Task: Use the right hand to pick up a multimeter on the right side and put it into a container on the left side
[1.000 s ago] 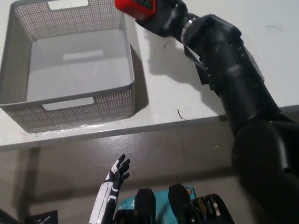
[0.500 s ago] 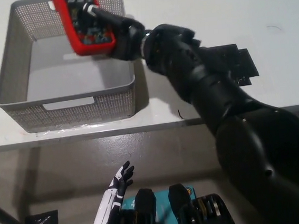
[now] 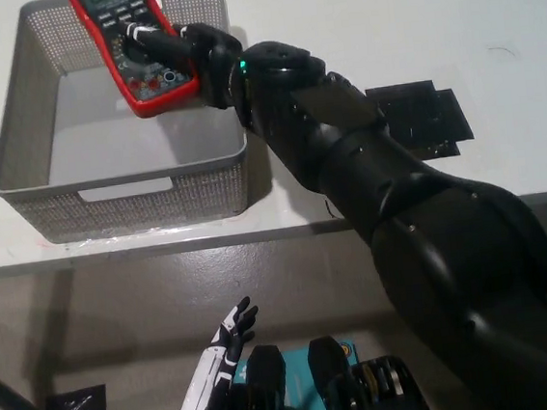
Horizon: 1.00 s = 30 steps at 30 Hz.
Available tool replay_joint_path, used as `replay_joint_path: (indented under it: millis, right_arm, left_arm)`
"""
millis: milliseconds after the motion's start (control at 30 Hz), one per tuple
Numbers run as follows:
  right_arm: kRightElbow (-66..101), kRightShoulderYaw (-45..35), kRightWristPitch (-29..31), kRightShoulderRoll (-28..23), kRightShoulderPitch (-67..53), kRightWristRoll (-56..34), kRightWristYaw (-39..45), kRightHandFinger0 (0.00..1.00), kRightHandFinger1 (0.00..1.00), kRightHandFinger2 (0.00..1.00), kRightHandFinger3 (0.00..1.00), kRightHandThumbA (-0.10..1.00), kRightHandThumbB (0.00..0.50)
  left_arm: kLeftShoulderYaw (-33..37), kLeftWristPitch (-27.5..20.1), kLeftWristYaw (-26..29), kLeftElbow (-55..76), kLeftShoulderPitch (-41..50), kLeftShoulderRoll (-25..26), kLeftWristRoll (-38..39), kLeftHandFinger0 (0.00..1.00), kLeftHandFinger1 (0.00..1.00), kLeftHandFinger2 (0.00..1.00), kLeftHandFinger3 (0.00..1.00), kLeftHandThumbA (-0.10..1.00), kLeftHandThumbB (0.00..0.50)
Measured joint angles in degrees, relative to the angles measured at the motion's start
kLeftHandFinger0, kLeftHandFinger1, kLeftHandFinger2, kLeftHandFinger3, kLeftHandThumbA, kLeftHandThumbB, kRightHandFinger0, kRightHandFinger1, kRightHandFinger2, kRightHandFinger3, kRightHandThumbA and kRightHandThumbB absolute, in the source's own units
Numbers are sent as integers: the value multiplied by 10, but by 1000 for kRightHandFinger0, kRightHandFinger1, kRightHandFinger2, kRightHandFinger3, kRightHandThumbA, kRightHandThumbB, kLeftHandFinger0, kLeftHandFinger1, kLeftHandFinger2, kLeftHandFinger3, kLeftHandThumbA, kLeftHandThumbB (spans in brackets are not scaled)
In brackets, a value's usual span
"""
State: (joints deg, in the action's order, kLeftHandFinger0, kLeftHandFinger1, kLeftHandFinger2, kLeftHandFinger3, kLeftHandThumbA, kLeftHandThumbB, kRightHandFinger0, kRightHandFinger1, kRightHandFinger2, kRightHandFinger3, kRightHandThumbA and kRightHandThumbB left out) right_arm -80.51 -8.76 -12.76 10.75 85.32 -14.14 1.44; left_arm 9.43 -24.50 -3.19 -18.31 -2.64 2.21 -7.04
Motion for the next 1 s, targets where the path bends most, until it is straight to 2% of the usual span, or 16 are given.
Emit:
replay_joint_path:
  millis: [67, 233, 367, 633, 767, 833, 1000]
  right_arm:
    - [0, 6, 9, -1, 10, 7, 1, 1000, 1000, 1000, 1000, 619, 500]
    - [1, 16, 22, -9, 41, 19, 7, 1000, 1000, 1000, 1000, 617, 500]
    - [12, 28, 43, -21, 77, 27, 19, 1000, 1000, 1000, 1000, 744, 500]
    - [25, 48, 70, -34, 84, 44, 42, 1000, 1000, 1000, 1000, 920, 500]
    - [26, 53, 75, -39, 84, 48, 54, 1000, 1000, 1000, 1000, 876, 500]
    - [27, 49, 75, -43, 84, 47, 63, 1000, 1000, 1000, 1000, 901, 500]
    - [58, 26, 75, -64, 79, 38, 84, 1000, 1000, 1000, 1000, 828, 500]
  left_arm:
    - [1, 0, 0, 0, -1, 0, -1, 1000, 1000, 1000, 1000, 1000, 473]
    - [5, 0, 0, 0, -1, 0, -5, 1000, 1000, 1000, 1000, 1000, 472]
    - [9, 0, -4, 0, -1, 0, -7, 1000, 1000, 1000, 1000, 1000, 482]
    - [19, 0, -9, 1, 0, 1, -10, 1000, 1000, 1000, 1000, 1000, 494]
    - [23, 0, -12, 0, -1, 1, -11, 1000, 1000, 1000, 1000, 1000, 498]
    - [24, 0, -12, 0, -1, 1, -11, 1000, 1000, 1000, 1000, 1000, 490]
    - [25, 0, -12, 0, -1, 2, -11, 1000, 1000, 1000, 1000, 1000, 482]
